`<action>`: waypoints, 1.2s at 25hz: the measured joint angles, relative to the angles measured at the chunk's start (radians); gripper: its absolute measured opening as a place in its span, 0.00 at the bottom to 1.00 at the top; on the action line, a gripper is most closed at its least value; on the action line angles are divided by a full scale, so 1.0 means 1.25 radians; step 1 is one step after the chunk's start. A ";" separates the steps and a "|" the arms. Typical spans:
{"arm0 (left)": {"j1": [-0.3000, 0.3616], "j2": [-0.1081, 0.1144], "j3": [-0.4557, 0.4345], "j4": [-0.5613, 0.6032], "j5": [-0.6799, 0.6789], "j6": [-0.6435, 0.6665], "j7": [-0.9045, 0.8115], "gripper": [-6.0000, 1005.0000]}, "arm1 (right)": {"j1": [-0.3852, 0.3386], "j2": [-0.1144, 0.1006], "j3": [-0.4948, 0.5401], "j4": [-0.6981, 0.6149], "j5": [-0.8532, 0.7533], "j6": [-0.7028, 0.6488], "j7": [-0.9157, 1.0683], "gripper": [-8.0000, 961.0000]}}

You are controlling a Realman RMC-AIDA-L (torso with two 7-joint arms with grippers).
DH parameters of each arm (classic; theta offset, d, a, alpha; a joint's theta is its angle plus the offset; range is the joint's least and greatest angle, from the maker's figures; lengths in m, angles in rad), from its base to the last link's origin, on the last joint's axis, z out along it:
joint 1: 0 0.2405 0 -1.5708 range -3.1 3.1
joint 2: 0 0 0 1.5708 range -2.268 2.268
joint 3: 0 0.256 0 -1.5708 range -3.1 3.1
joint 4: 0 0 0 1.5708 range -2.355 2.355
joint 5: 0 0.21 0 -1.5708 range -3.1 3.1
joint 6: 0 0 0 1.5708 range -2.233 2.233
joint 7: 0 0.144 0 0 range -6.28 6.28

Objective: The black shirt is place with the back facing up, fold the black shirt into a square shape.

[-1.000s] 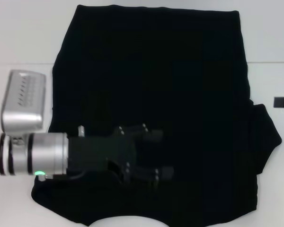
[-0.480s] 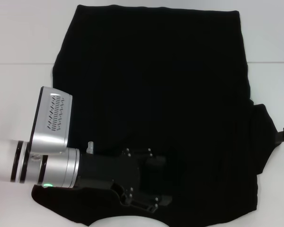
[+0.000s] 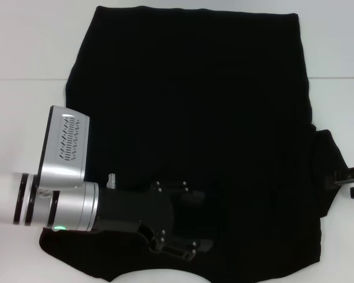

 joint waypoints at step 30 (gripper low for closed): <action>-0.001 0.001 -0.002 -0.005 -0.012 -0.014 -0.004 0.90 | -0.003 0.023 -0.011 0.013 -0.005 0.109 -0.009 0.03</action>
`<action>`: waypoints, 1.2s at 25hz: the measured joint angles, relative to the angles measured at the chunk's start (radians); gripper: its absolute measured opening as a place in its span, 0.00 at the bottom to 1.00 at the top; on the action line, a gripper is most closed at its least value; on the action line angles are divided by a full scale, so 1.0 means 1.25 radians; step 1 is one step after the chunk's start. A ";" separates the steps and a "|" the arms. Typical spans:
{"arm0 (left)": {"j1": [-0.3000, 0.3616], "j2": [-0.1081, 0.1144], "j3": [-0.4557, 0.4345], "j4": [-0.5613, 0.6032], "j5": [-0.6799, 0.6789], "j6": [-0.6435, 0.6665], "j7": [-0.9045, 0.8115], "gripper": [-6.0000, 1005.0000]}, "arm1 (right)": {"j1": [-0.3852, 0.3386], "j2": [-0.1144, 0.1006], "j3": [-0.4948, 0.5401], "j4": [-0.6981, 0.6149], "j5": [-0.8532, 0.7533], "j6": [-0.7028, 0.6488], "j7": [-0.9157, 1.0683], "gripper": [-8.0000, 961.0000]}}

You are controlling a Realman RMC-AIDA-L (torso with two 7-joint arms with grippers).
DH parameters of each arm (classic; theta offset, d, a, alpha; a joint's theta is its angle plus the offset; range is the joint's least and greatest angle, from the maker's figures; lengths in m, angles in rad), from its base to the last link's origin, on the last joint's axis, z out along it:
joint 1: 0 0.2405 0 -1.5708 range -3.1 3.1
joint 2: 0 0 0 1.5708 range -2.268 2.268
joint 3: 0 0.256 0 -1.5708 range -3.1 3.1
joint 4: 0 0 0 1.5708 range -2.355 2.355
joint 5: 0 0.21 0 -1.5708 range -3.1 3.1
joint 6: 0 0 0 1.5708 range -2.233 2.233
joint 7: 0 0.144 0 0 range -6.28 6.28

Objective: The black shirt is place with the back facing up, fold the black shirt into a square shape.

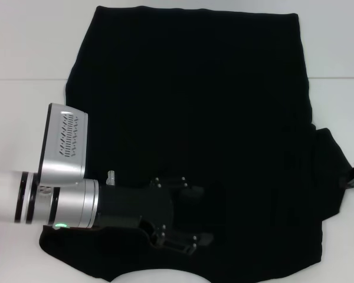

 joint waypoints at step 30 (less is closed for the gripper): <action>0.002 -0.002 -0.016 -0.023 -0.031 0.005 -0.013 0.90 | 0.013 -0.035 -0.004 -0.061 0.003 -0.002 -0.034 0.02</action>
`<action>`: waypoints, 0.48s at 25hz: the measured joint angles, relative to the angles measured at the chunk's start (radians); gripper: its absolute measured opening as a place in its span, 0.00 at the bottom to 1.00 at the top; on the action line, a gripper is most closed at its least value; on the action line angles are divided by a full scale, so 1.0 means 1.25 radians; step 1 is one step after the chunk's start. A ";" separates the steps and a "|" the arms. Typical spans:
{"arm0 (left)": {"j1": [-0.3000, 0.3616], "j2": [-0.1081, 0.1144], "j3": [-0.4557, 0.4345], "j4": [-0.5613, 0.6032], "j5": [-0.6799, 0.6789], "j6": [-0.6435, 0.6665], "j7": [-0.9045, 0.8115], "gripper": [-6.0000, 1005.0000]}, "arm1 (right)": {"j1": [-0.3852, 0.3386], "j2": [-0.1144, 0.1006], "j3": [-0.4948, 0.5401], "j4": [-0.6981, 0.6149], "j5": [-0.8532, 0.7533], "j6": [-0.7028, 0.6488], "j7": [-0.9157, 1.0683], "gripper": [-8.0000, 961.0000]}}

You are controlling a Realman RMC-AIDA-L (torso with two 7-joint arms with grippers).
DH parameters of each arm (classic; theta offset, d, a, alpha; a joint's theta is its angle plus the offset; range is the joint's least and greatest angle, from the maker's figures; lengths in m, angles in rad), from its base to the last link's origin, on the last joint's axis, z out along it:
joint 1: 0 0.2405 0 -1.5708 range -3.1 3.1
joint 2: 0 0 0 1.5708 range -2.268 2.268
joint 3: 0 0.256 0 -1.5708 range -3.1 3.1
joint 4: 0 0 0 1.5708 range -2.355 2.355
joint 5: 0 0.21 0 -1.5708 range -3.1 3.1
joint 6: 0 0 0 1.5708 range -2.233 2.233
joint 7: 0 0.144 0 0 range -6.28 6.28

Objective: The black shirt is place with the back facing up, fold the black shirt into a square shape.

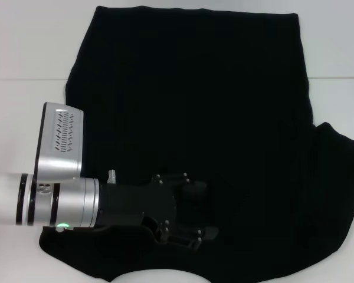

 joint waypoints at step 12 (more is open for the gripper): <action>0.019 0.005 -0.042 0.015 0.000 0.044 -0.042 0.90 | 0.137 0.052 -0.068 -0.017 0.004 -0.072 0.004 0.02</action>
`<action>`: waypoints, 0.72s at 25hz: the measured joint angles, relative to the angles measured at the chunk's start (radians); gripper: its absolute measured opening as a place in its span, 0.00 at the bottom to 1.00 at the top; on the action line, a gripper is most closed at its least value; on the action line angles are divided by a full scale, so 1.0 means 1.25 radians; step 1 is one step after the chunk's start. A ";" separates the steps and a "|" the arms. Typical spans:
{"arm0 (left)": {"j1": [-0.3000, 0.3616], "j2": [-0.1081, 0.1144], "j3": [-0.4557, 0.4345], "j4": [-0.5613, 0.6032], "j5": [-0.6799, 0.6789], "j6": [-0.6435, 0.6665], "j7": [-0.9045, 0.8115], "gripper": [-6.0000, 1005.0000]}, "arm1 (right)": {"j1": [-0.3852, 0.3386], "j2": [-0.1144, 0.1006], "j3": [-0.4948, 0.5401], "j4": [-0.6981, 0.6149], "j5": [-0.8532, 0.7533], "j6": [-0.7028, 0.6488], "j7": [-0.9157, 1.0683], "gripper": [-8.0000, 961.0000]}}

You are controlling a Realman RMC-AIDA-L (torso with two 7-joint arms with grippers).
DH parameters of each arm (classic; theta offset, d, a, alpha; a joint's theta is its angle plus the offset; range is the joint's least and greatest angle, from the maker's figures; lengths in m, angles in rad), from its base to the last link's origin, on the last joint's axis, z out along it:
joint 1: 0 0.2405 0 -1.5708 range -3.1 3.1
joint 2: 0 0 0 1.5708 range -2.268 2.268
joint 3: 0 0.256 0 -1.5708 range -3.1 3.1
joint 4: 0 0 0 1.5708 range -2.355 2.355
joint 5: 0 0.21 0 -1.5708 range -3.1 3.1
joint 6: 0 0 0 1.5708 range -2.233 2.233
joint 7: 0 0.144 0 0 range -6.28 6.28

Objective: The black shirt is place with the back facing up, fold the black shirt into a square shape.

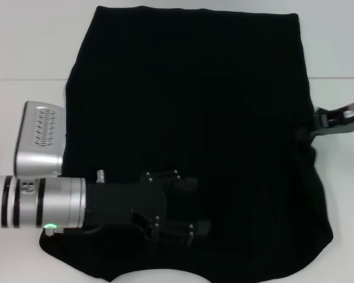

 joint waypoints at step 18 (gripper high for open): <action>0.028 0.003 -0.081 0.003 0.010 0.032 -0.008 0.90 | 0.078 0.082 -0.168 -0.014 0.055 0.056 0.047 0.25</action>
